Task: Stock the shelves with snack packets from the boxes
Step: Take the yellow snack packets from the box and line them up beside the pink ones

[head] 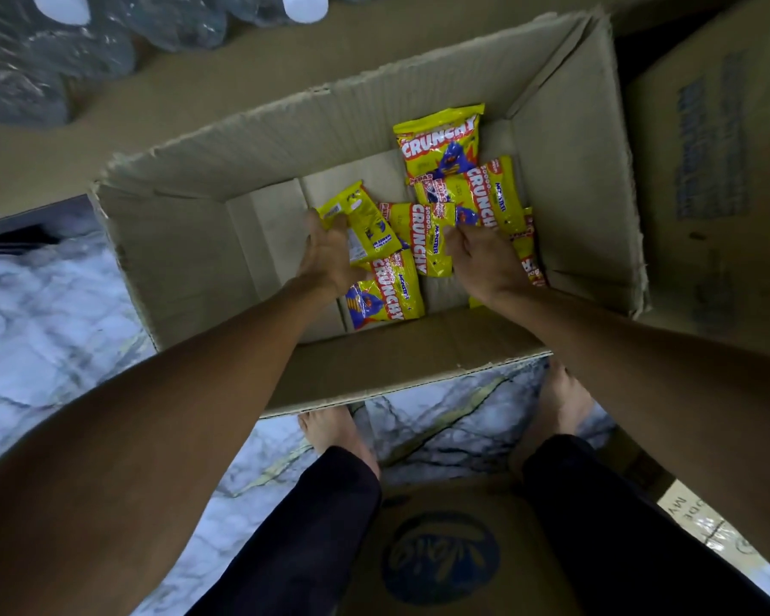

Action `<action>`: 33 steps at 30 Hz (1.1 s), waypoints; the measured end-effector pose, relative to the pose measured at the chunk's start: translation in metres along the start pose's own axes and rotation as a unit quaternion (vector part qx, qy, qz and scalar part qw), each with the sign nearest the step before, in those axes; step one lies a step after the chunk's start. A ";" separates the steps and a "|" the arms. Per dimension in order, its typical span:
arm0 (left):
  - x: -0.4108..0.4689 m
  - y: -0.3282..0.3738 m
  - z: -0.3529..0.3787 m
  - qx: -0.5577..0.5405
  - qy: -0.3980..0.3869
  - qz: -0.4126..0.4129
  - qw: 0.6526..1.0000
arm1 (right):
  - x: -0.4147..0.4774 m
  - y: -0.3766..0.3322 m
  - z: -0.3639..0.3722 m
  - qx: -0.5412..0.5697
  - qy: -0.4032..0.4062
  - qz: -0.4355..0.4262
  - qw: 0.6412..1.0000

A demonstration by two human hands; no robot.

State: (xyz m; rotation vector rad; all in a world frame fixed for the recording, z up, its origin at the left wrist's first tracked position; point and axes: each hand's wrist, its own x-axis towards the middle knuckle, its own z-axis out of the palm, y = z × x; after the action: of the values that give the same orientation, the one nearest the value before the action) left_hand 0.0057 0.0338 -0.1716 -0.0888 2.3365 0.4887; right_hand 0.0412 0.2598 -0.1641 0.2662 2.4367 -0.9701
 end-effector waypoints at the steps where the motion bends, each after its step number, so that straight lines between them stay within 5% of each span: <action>1: -0.003 0.001 -0.003 -0.008 -0.003 -0.006 1.000 | -0.002 -0.002 -0.002 0.000 0.002 0.001 1.000; 6: -0.019 0.002 -0.019 -0.063 -0.019 0.004 0.998 | -0.010 -0.011 -0.007 0.008 -0.006 0.020 1.000; 11: -0.027 -0.007 -0.024 -0.226 0.085 -0.014 0.970 | -0.007 -0.012 0.002 0.053 -0.027 0.087 0.994; 14: -0.024 -0.014 -0.023 -0.285 0.081 -0.051 0.954 | 0.002 -0.011 0.011 0.088 -0.012 0.129 0.988; 23: -0.017 -0.023 -0.028 -0.238 0.074 -0.064 0.966 | 0.016 -0.024 0.033 0.129 0.019 0.229 0.965; 27: -0.024 -0.019 -0.038 -0.169 0.083 -0.018 0.982 | 0.010 -0.036 0.025 0.037 -0.028 0.225 0.973; 33: -0.058 0.006 -0.059 -0.159 0.094 0.009 0.983 | -0.032 -0.057 -0.026 0.101 -0.003 0.192 0.976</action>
State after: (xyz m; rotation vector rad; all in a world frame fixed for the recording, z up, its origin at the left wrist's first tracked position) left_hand 0.0078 0.0132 -0.0912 -0.2756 2.4232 0.8933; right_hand 0.0386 0.2366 -0.0977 0.7732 2.1657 -1.0340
